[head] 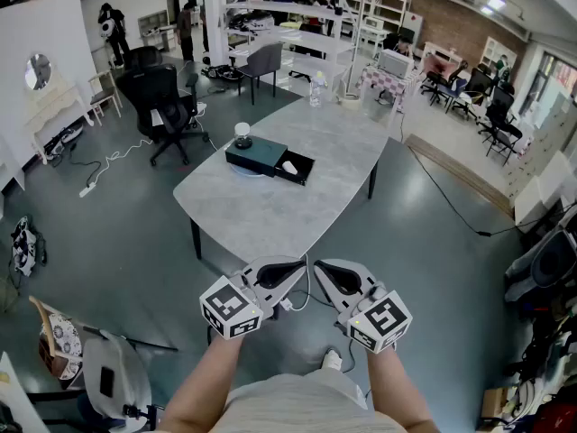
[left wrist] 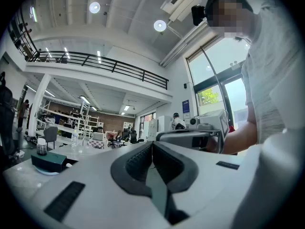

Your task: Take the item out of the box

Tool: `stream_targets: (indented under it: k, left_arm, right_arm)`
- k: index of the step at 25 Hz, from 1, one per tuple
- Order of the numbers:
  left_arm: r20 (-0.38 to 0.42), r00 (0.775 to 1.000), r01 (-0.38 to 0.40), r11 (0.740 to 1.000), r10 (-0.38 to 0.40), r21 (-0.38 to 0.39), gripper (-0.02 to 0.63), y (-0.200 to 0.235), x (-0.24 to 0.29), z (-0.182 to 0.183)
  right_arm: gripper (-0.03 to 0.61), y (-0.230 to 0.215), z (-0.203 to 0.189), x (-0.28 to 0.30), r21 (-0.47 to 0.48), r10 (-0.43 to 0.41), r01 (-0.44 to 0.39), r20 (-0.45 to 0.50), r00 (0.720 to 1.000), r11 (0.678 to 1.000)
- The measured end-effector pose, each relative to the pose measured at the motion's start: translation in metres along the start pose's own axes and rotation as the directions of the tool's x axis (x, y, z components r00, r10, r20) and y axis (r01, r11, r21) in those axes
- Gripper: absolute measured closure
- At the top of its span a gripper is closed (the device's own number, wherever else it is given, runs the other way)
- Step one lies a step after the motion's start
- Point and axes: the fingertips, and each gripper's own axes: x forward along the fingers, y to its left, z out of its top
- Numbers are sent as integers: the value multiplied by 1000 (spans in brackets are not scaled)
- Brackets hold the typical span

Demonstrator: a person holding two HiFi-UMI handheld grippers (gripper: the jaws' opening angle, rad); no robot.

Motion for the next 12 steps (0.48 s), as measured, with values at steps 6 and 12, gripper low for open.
stream_targets:
  k: [6, 12]
  left_arm:
    - [5, 1000, 22, 1000, -22, 5, 595, -8, 8, 1]
    - [0, 999, 37, 999, -37, 3, 594, -18, 18, -2]
  right_arm:
    - [561, -1, 1, -5, -7, 4, -4, -3, 1000, 1000]
    - [561, -3, -2, -17, -19, 6, -7, -15, 1000, 1000]
